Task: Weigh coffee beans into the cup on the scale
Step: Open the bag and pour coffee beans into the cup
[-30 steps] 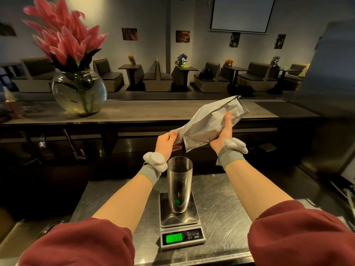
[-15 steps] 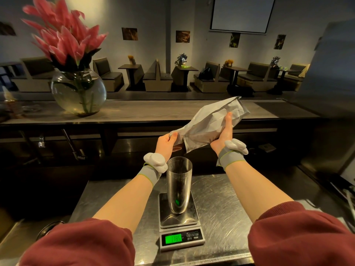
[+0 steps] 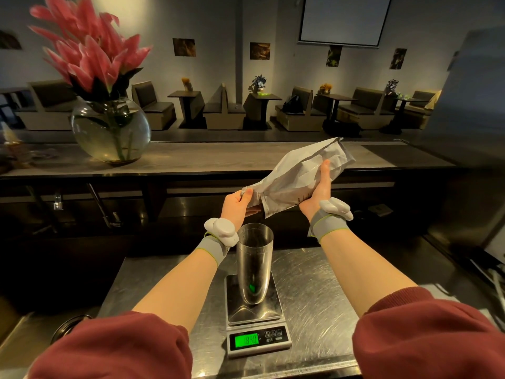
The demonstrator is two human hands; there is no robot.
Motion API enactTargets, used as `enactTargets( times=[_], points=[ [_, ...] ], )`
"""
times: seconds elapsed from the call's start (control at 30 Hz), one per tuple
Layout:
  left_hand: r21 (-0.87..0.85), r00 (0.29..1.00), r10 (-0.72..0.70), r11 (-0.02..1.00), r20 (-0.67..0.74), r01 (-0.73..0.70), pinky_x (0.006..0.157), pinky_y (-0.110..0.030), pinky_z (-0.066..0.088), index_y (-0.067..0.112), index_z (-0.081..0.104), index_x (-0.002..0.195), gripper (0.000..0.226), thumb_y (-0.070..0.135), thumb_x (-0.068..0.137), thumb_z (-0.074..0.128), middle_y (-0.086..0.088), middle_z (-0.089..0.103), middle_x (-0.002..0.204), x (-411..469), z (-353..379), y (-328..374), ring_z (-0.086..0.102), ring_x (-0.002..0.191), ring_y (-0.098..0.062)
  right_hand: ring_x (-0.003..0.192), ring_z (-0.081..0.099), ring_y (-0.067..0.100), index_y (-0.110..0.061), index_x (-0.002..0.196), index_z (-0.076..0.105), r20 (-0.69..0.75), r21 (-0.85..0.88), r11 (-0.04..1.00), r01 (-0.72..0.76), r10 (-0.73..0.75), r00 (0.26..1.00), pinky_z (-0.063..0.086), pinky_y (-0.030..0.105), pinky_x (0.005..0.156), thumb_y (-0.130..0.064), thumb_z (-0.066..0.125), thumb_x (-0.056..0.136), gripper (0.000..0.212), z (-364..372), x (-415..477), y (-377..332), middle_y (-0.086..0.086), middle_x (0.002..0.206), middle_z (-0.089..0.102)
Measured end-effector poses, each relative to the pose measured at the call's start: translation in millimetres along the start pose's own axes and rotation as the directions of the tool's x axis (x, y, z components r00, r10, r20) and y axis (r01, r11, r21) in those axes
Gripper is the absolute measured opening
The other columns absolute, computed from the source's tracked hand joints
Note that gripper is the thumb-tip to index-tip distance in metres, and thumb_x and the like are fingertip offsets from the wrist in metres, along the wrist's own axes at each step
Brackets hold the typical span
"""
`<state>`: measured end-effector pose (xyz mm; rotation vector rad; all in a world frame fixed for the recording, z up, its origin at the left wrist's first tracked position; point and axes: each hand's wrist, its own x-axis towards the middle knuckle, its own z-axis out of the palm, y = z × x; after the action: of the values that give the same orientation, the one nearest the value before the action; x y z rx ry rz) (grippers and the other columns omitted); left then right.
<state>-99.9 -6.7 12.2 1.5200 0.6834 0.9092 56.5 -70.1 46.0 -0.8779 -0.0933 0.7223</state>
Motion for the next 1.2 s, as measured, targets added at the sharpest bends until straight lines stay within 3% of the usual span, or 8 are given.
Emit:
enactTargets(
  times=[0.13, 0.23, 0.47, 0.7, 0.9, 1.03, 1.1, 1.2],
  points=[
    [0.023, 1.000, -0.012, 1.000, -0.012, 0.012, 0.072, -0.026, 0.057, 0.003, 0.051, 0.120, 0.035, 0.025, 0.095, 0.038, -0.021, 0.058, 0.119, 2.0, 0.0, -2.6, 0.063, 0.096, -0.029, 0.129, 0.046, 0.029, -0.025, 0.145, 0.040, 0.009, -0.005, 1.000, 0.001, 0.000, 1.000, 0.035, 0.050, 0.114, -0.068, 0.063, 0.073, 0.087, -0.1, 0.9, 0.0, 0.005, 0.145, 0.049],
    [0.014, 1.000, -0.011, 1.000, -0.006, 0.011, 0.067, -0.021, 0.057, 0.004, 0.053, 0.118, 0.034, 0.024, 0.095, 0.038, -0.021, 0.059, 0.118, 2.6, 0.2, -2.2, 0.063, 0.094, -0.030, 0.130, 0.045, 0.029, -0.025, 0.146, 0.038, 0.016, -0.008, 1.000, 0.000, 0.000, 1.000, 0.033, 0.051, 0.114, -0.068, 0.062, 0.073, 0.088, 0.1, 1.4, 0.4, 0.005, 0.146, 0.047],
    [0.070, 0.999, -0.018, 0.997, -0.027, 0.019, 0.080, -0.034, 0.054, 0.005, 0.052, 0.121, 0.037, 0.028, 0.095, 0.039, -0.019, 0.057, 0.122, 5.5, -0.5, -1.7, 0.061, 0.103, -0.032, 0.131, 0.045, 0.029, -0.026, 0.146, 0.037, 0.018, -0.005, 1.000, -0.007, 0.007, 1.000, 0.033, 0.051, 0.114, -0.069, 0.063, 0.071, 0.090, 1.5, 1.1, 1.1, 0.005, 0.146, 0.047],
    [0.028, 0.999, -0.022, 0.999, -0.027, 0.023, 0.070, -0.025, 0.057, 0.003, 0.053, 0.119, 0.035, 0.025, 0.095, 0.039, -0.021, 0.058, 0.119, 5.3, -1.4, -2.0, 0.062, 0.098, -0.029, 0.134, 0.042, 0.029, -0.027, 0.148, 0.034, 0.008, -0.032, 0.999, -0.008, 0.009, 1.000, 0.032, 0.050, 0.115, -0.071, 0.062, 0.070, 0.094, 2.9, 1.1, 0.9, 0.005, 0.149, 0.044],
    [0.026, 0.999, -0.021, 0.999, -0.025, 0.022, 0.075, -0.029, 0.056, 0.003, 0.053, 0.119, 0.035, 0.024, 0.095, 0.038, -0.021, 0.059, 0.118, 6.7, -2.9, -3.5, 0.064, 0.096, -0.028, 0.132, 0.044, 0.028, -0.025, 0.147, 0.037, 0.015, -0.010, 1.000, -0.014, 0.014, 1.000, 0.033, 0.050, 0.115, -0.068, 0.062, 0.073, 0.089, 2.6, 1.3, 2.6, 0.005, 0.147, 0.046],
    [-0.018, 1.000, -0.022, 1.000, -0.022, 0.022, 0.061, -0.016, 0.057, 0.000, 0.053, 0.115, 0.034, 0.022, 0.096, 0.038, -0.016, 0.059, 0.108, 5.1, -1.8, -3.0, 0.068, 0.070, -0.011, 0.131, 0.046, 0.029, -0.023, 0.144, 0.041, 0.028, 0.005, 1.000, -0.015, 0.015, 1.000, 0.034, 0.050, 0.114, -0.066, 0.064, 0.074, 0.086, 2.9, 1.9, 2.0, 0.006, 0.145, 0.050],
    [-0.030, 0.999, -0.032, 0.999, -0.019, 0.032, 0.063, -0.018, 0.056, 0.000, 0.054, 0.116, 0.034, 0.021, 0.096, 0.037, -0.020, 0.059, 0.112, 5.4, -1.4, -2.8, 0.066, 0.083, -0.023, 0.130, 0.047, 0.029, -0.022, 0.143, 0.043, 0.031, 0.010, 1.000, -0.013, 0.013, 0.999, 0.035, 0.050, 0.114, -0.065, 0.064, 0.074, 0.085, 2.9, 1.9, 1.7, 0.007, 0.143, 0.051],
    [-0.020, 0.999, -0.041, 0.999, -0.031, 0.040, 0.078, -0.033, 0.055, -0.001, 0.053, 0.117, 0.035, 0.021, 0.096, 0.038, -0.021, 0.059, 0.115, 5.7, -1.1, -1.7, 0.060, 0.103, -0.036, 0.130, 0.047, 0.028, -0.023, 0.143, 0.043, 0.038, 0.019, 1.000, -0.013, 0.012, 0.999, 0.035, 0.050, 0.114, -0.065, 0.064, 0.075, 0.083, 2.4, 1.9, 2.2, 0.006, 0.143, 0.051]
  ],
)
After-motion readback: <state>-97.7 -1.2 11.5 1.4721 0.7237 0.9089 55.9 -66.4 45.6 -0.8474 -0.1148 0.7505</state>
